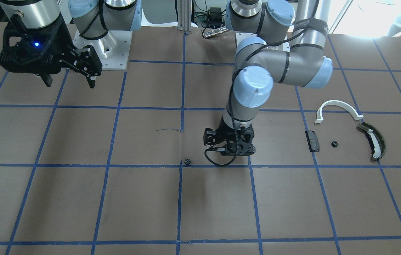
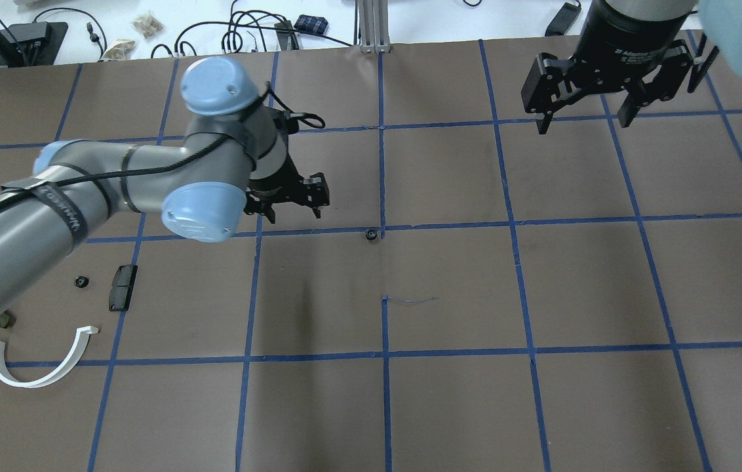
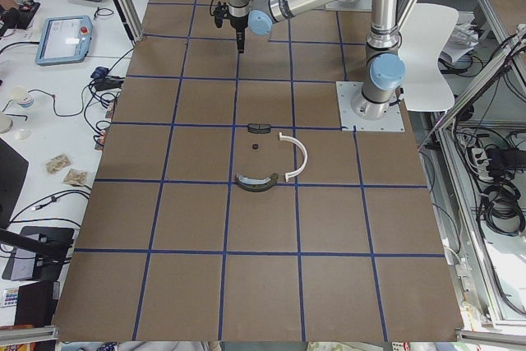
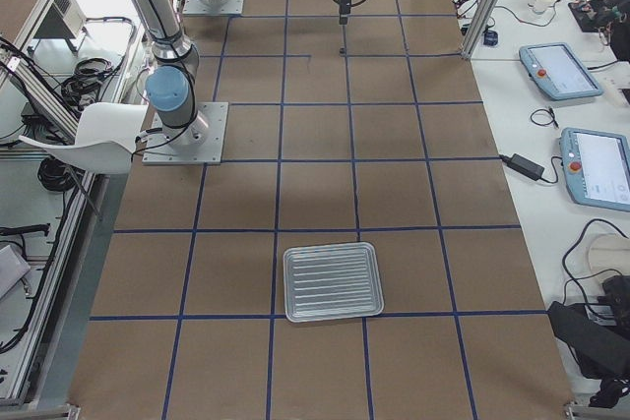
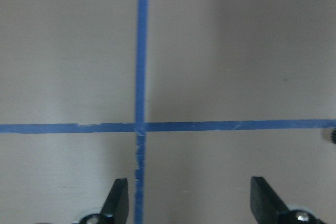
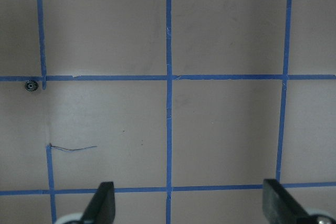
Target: Place bearing gear from tray to pile
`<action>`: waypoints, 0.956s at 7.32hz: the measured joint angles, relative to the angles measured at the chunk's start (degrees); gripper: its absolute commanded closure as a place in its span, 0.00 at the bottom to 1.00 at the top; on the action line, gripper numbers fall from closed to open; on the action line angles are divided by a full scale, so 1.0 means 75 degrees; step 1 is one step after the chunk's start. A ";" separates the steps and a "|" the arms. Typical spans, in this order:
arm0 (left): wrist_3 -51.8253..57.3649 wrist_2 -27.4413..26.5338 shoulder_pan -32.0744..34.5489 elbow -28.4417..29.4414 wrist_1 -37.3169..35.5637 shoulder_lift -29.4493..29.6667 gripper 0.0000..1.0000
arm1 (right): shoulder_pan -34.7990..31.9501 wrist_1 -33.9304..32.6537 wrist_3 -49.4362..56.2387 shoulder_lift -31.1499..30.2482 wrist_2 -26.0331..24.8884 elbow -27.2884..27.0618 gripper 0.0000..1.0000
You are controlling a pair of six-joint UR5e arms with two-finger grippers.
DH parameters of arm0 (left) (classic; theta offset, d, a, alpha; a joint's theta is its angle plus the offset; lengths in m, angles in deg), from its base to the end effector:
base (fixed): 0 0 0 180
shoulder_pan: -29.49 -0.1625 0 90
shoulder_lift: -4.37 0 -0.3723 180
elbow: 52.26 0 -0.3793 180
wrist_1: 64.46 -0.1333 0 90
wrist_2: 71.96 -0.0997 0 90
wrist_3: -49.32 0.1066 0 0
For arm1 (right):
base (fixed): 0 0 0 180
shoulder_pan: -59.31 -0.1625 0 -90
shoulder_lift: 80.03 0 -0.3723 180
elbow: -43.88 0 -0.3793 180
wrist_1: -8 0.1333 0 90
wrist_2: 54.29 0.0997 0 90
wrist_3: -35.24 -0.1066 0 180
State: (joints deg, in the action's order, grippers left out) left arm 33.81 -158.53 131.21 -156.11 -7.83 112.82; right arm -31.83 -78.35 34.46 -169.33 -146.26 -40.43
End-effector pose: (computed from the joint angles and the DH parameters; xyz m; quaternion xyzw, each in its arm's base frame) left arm -0.2465 -0.5005 0.2085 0.0328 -0.9990 0.0020 0.0313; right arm 0.1393 -0.4819 0.4636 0.0029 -0.9998 0.0120 0.0170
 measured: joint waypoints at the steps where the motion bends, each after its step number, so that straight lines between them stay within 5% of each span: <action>1: -0.0470 -0.0018 0.0376 0.0070 -0.0349 0.0318 0.16 | 0.0023 -0.0024 0.0015 -0.0031 0.0208 -0.0010 0.00; 5: -0.1063 -0.0408 0.1019 0.0494 -0.1478 0.1455 0.17 | 0.0034 -0.0164 0.0165 -0.0025 0.0439 -0.0045 0.00; 6: -0.1192 -0.0473 0.1095 0.0599 -0.1504 0.1593 0.21 | 0.0034 -0.0177 0.0225 -0.0024 0.0428 -0.0050 0.00; 7: -0.1251 -0.0477 0.1139 0.0639 -0.1518 0.1687 0.36 | 0.0034 -0.0186 0.0255 -0.0024 0.0414 -0.0052 0.00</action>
State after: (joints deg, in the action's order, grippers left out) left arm 24.42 -162.11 139.75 -151.32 -19.21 125.47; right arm -31.57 -79.75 36.38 -169.50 -143.15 -40.83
